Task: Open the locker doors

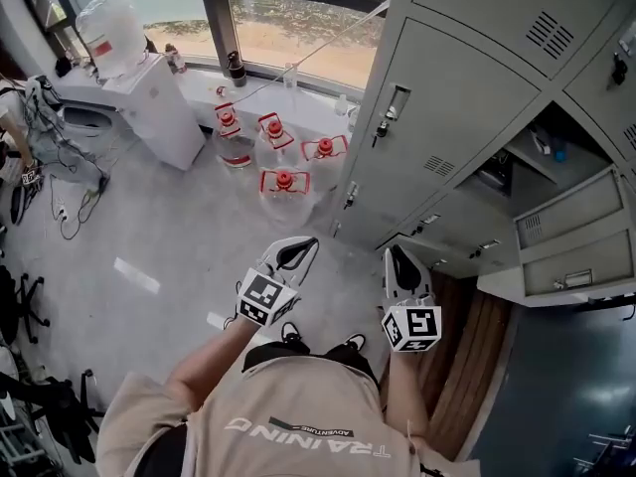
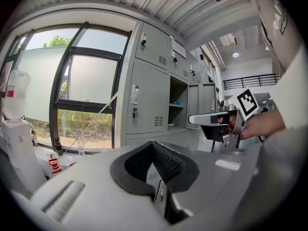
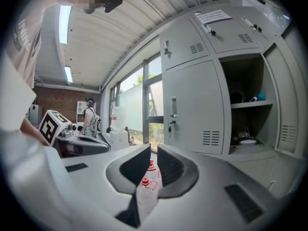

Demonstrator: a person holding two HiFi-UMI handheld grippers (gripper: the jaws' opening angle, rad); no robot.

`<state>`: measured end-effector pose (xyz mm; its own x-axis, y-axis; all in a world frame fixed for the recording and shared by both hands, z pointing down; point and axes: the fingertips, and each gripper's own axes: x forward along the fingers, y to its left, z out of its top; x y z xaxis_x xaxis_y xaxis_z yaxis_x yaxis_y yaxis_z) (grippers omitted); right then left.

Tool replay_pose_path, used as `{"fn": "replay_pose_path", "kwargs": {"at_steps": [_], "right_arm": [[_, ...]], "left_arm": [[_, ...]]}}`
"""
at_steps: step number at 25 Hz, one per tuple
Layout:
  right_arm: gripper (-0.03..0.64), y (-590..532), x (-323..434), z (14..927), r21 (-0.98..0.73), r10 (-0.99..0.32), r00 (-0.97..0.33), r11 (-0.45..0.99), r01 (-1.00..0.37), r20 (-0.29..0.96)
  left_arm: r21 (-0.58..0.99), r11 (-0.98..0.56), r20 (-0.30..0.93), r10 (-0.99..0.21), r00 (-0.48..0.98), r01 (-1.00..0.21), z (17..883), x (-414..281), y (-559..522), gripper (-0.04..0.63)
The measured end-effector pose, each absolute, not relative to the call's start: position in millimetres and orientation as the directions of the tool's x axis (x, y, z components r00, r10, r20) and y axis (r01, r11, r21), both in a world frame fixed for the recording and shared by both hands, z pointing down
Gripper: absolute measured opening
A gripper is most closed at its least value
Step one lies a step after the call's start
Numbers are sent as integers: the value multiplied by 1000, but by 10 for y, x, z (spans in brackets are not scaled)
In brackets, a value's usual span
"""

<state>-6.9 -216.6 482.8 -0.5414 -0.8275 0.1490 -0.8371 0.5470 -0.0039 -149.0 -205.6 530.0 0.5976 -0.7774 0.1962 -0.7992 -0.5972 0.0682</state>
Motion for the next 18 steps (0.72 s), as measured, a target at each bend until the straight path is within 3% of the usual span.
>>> {"fn": "replay_pose_path", "kwargs": {"at_steps": [6, 18], "right_arm": [[38, -2339, -275, 4902, 29, -828, -535, 546, -837, 169], [9, -3241, -507, 5447, 19, -772, -608, 621, -783, 183]], "left_arm": [[90, -567, 169, -802, 573, -819, 5232, -1739, -2307, 6], [82, -579, 232, -780, 580, -811, 5507, -1703, -3050, 6]]}}
